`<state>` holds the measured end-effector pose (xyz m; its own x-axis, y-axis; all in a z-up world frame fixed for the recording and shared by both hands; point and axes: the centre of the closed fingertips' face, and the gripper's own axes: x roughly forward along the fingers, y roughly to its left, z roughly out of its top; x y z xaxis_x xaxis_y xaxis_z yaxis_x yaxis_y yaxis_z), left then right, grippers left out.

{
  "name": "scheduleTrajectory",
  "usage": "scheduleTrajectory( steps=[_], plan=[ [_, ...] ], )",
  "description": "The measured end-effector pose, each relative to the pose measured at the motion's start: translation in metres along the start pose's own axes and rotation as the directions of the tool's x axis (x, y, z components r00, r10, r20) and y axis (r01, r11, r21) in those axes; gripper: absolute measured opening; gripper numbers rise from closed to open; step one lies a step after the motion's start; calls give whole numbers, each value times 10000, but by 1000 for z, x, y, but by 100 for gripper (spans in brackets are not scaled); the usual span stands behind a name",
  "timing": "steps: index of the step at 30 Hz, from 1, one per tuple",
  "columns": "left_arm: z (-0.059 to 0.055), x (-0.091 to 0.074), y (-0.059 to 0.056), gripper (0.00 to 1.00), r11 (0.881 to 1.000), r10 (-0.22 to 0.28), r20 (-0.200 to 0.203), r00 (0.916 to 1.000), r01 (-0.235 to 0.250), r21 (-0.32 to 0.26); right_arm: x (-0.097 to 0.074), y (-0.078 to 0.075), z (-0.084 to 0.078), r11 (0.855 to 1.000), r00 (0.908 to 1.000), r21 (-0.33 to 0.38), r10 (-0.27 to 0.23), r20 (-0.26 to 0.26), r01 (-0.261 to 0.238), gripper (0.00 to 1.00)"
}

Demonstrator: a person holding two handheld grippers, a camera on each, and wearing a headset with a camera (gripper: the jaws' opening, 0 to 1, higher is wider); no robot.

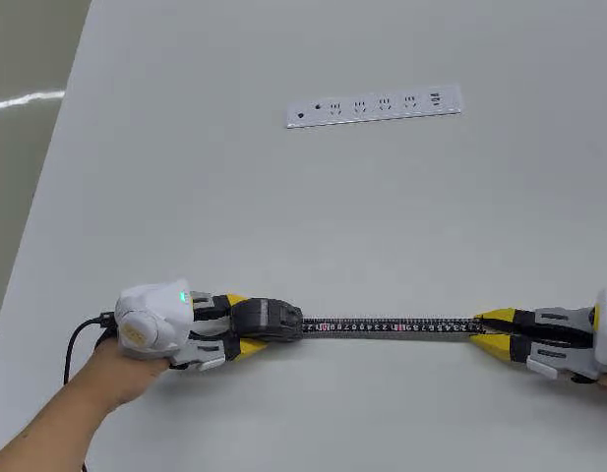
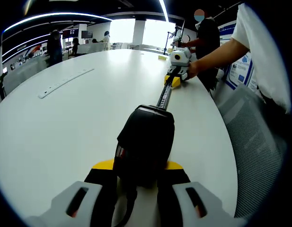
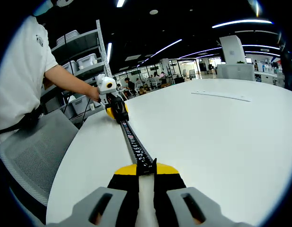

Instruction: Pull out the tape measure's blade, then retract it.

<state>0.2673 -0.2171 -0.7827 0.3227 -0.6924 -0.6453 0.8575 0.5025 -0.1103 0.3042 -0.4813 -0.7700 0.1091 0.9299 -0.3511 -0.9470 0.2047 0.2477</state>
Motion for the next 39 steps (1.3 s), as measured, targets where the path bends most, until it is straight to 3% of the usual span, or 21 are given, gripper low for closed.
scheduleTrajectory(
  steps=[17,39],
  plan=[
    [0,0,0,29,10000,24,6,10000,-24,-41,-11,-4,-2,9998,9998,151,-149,124,147,7],
    [0,1,0,29,10000,55,-4,10000,-55,-73,-8,-3,-6,9994,9995,-153,-305,-10,305,11]
  ],
)
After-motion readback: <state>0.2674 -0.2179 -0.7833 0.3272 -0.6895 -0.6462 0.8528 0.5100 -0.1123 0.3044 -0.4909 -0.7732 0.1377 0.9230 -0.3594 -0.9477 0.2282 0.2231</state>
